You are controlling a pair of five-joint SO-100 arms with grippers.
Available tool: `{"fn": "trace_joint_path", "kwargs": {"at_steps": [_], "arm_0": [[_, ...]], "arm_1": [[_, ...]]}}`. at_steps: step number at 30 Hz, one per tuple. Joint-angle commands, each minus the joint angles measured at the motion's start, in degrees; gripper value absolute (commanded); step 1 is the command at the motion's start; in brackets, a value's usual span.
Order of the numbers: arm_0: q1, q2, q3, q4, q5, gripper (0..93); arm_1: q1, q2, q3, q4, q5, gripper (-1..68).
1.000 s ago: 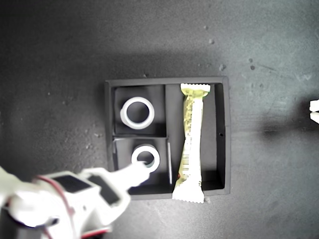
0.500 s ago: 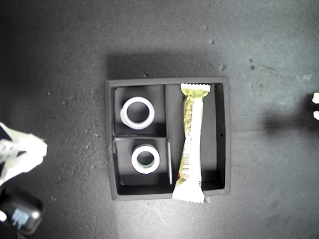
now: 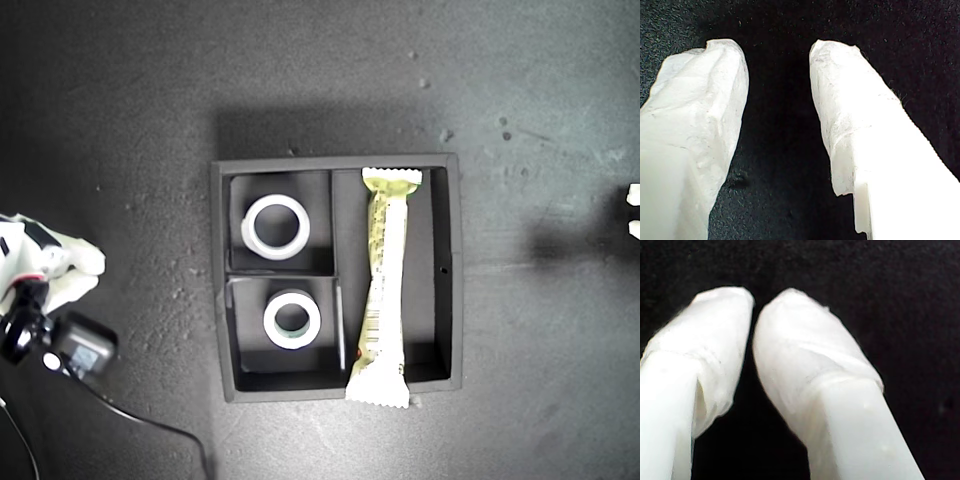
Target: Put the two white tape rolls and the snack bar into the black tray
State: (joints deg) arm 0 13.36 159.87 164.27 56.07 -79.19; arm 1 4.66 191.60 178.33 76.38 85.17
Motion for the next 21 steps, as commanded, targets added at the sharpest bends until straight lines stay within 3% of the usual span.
{"fn": "trace_joint_path", "kwargs": {"at_steps": [1,6,14,18,21], "arm_0": [[-0.70,10.81,5.01,1.49,-1.05,0.0],[-0.35,34.19,12.92,13.01,-2.02,0.0],[-1.32,34.10,15.56,14.41,-3.87,0.0],[-2.99,34.01,15.56,23.91,-16.08,0.2],[-2.55,34.01,15.56,23.91,-14.41,0.2]], "arm_1": [[0.09,0.44,0.70,0.35,0.00,8.1],[0.09,0.44,0.70,0.35,0.00,8.1],[0.00,0.44,0.70,0.35,-0.26,8.1],[0.00,0.44,0.70,0.35,-0.26,8.1],[0.00,0.44,0.70,0.35,-0.35,8.1]]}}
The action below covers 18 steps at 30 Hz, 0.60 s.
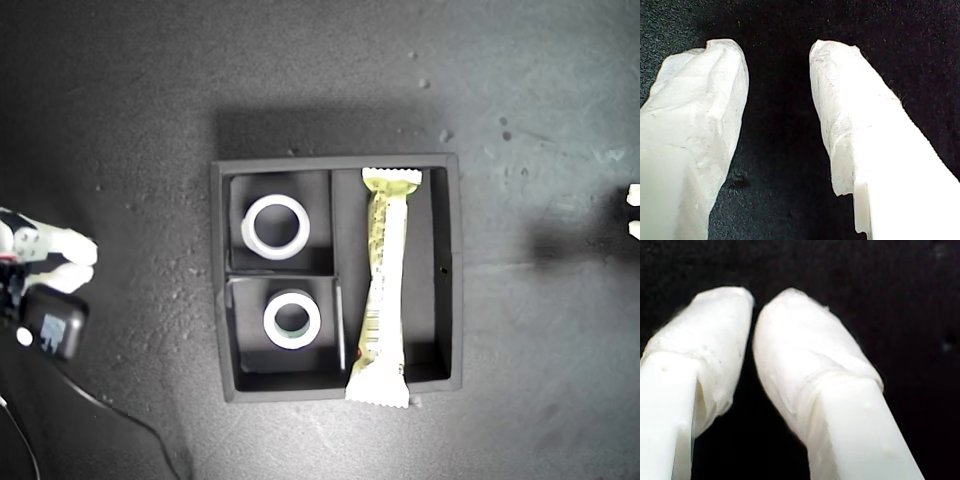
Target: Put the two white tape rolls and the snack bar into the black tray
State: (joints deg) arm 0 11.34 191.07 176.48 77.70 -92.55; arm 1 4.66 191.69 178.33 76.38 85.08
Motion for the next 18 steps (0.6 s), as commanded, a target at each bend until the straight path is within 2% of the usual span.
{"fn": "trace_joint_path", "kwargs": {"at_steps": [1,3,6,18], "arm_0": [[-0.44,2.81,3.34,2.29,1.05,0.2],[-0.44,2.81,3.34,2.29,4.75,0.2],[-0.44,2.81,3.34,2.29,16.35,0.2],[-0.44,2.81,3.34,2.29,16.08,0.3]], "arm_1": [[0.00,0.35,0.70,0.35,-0.26,8.1],[0.00,0.35,0.70,0.35,-0.26,8.1],[0.00,0.35,0.70,0.35,-0.26,8.1],[-0.79,0.35,0.70,0.35,-0.70,8.2]]}}
